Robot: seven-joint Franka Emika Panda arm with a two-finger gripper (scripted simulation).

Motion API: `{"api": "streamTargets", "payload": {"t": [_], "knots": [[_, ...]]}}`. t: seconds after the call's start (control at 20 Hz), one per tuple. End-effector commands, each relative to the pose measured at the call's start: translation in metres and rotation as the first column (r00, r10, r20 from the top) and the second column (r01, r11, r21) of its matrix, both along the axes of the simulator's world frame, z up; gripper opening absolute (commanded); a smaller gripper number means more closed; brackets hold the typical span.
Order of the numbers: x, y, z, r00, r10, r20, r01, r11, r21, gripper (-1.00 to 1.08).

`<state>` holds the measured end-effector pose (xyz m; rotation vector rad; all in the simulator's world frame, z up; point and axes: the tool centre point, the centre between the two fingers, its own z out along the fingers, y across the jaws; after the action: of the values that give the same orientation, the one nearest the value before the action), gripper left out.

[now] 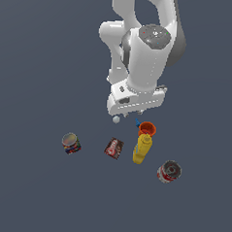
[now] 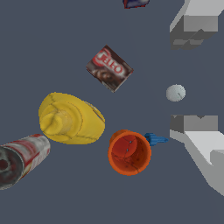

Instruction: Pick up a designated object from a clutter of objects.

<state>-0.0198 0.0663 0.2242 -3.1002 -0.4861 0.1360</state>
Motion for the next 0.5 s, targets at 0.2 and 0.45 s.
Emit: {"api": "streamTargets", "payload": {"t": [0.2, 0.45], "knots": [[-0.017, 0.058, -0.058, 0.959, 0.282, -0.001, -0.282, 0.959, 0.015, 0.28], [-0.035, 0.093, -0.091, 0.894, 0.447, 0.002, -0.447, 0.894, 0.032, 0.28]]}}
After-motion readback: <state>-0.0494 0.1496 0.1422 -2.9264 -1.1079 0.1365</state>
